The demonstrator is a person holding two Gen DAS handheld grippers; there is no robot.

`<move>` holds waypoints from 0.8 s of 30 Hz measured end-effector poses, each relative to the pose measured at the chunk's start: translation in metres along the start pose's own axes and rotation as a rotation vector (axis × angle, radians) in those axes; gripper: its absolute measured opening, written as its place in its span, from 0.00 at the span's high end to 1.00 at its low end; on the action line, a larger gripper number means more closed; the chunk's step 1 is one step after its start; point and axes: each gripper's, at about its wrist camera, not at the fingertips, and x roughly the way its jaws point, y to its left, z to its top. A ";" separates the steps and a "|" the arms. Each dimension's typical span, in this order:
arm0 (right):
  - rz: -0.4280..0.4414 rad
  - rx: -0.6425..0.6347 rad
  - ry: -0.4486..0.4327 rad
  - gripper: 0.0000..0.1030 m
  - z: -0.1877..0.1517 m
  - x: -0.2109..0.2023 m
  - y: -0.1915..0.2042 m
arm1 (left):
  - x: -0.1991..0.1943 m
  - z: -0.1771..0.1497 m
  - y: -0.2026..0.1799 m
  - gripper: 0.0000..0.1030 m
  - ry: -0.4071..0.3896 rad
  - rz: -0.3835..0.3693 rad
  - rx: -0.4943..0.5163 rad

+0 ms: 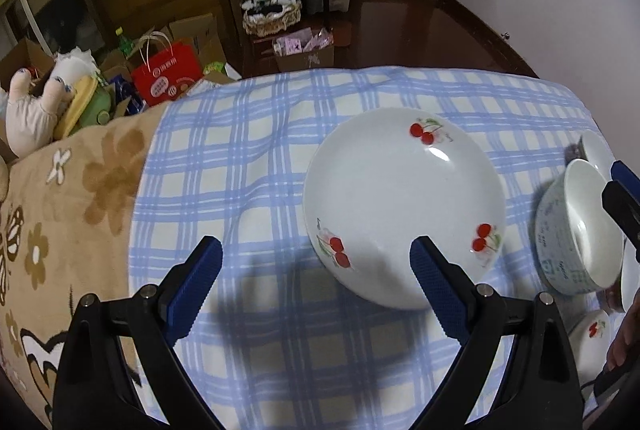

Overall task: Organize plates and bowls
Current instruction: 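Close the left tool on another cherry plate rim while the right tool grips a plate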

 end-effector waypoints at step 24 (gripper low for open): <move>-0.074 0.012 0.293 0.37 0.005 0.120 0.011 | 0.084 0.010 0.021 0.72 0.105 -0.112 -0.148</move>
